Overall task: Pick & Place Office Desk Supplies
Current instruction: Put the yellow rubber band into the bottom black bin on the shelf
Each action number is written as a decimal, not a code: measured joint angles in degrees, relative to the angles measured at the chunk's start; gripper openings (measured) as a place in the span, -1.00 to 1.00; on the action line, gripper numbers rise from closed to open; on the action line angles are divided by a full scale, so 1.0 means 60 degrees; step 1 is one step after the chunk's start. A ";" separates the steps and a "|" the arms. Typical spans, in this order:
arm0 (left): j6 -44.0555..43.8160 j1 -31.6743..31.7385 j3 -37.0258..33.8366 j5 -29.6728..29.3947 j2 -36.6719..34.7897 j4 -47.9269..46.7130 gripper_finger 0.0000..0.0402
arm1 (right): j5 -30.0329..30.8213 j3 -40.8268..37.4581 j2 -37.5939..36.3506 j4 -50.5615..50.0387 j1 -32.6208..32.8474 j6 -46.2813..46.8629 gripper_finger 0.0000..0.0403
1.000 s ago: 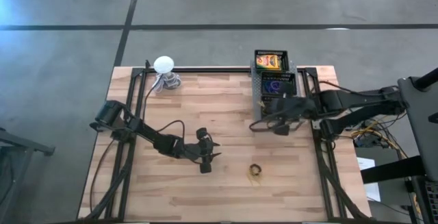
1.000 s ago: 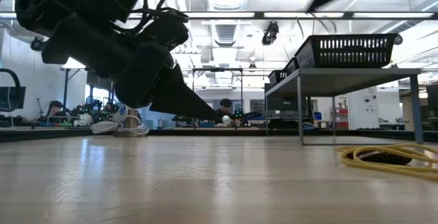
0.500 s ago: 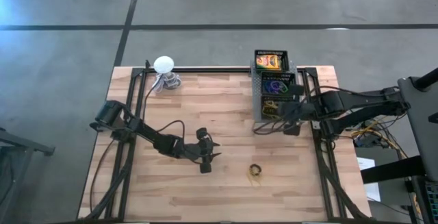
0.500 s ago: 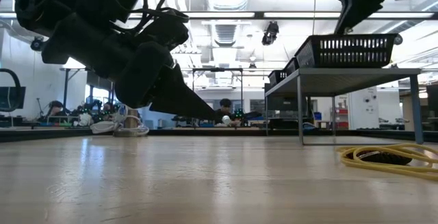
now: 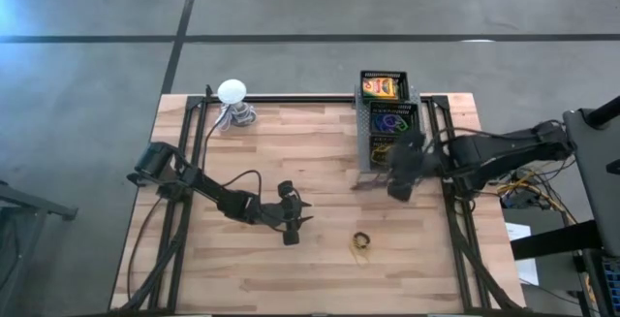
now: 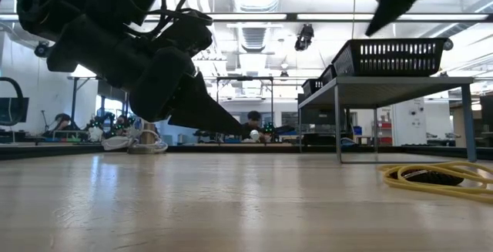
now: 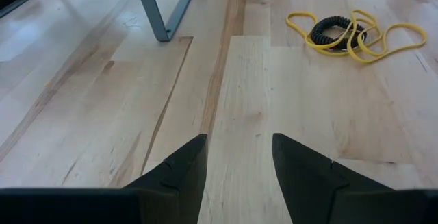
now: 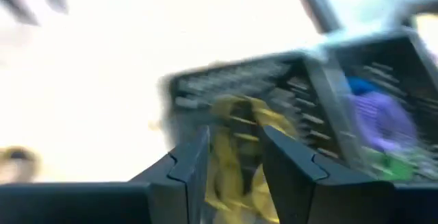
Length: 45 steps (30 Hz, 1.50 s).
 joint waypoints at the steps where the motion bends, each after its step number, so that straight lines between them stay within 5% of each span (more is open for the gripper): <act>1: 0.0000 0.0000 0.0000 0.0003 0.0000 0.0001 -0.16 | -0.0175 0.0000 0.0150 0.0372 0.0235 0.0035 -0.38; 10: 0.0000 0.0000 0.0000 0.0003 0.0000 0.0000 -0.16 | -0.0429 0.0000 0.2183 0.3581 0.3096 -0.0012 -0.50; 16: -0.0001 0.0000 0.0000 0.0003 0.0000 0.0000 -0.16 | -0.0540 0.0000 0.4101 0.3838 0.4215 0.1008 -0.56; 24: -0.0042 0.0000 0.0000 -0.0001 0.0000 0.0001 -0.16 | -0.1865 -0.0555 0.5642 0.3367 0.4266 0.2728 -0.51; 34: -0.0058 0.0000 0.0000 0.0000 0.0000 0.0004 -0.16 | -0.1844 -0.1483 0.5810 0.4180 0.4190 0.1705 -0.51; 45: -0.0055 0.0000 0.0000 -0.0001 0.0000 0.0010 -0.16 | -0.1844 -0.2303 0.5770 0.5884 0.4033 0.0617 -0.83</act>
